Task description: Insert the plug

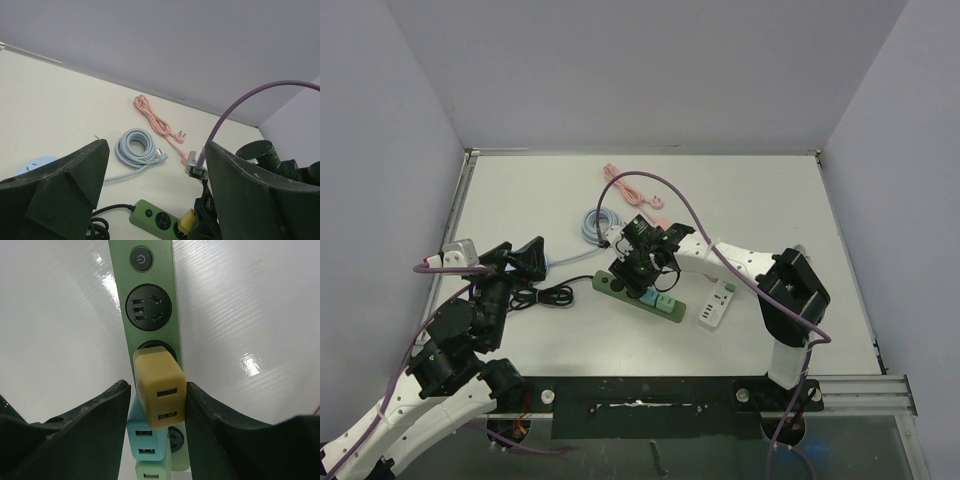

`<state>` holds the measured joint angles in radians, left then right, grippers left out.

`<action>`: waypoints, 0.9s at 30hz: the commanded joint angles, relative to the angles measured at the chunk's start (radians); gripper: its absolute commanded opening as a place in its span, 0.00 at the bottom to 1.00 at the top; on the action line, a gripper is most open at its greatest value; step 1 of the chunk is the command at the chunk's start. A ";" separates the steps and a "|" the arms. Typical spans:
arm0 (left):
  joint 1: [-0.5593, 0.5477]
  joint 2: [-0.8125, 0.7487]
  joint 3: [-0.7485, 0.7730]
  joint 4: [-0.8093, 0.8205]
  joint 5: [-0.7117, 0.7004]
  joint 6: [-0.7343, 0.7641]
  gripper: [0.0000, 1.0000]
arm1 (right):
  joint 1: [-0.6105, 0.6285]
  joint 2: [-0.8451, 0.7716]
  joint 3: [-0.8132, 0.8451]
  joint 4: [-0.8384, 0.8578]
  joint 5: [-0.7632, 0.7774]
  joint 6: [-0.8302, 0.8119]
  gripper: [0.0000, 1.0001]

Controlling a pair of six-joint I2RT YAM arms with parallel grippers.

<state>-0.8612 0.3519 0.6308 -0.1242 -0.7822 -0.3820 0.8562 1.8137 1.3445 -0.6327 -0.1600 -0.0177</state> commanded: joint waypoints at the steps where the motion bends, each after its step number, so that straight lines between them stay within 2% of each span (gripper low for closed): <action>1: 0.001 0.009 0.011 0.029 -0.013 0.002 0.77 | 0.030 0.016 0.057 -0.043 0.022 -0.040 0.46; 12: 0.001 0.006 0.010 0.025 -0.016 -0.001 0.77 | 0.059 0.015 0.088 -0.054 0.073 -0.026 0.48; 15: 0.002 0.004 0.010 0.023 -0.015 -0.001 0.77 | 0.059 0.023 0.093 -0.065 0.094 -0.020 0.44; 17: 0.001 0.002 0.009 0.023 -0.015 -0.003 0.77 | 0.059 0.030 0.098 -0.072 0.103 -0.020 0.38; 24: 0.001 -0.001 0.009 0.020 -0.017 -0.004 0.77 | 0.061 0.111 0.095 -0.111 0.153 -0.056 0.07; 27: 0.000 -0.003 0.009 0.018 -0.019 -0.005 0.77 | 0.062 0.146 0.092 -0.123 0.174 -0.068 0.00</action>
<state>-0.8612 0.3531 0.6308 -0.1246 -0.7864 -0.3820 0.9176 1.8706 1.4445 -0.7448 -0.0650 -0.0517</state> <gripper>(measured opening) 0.771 0.312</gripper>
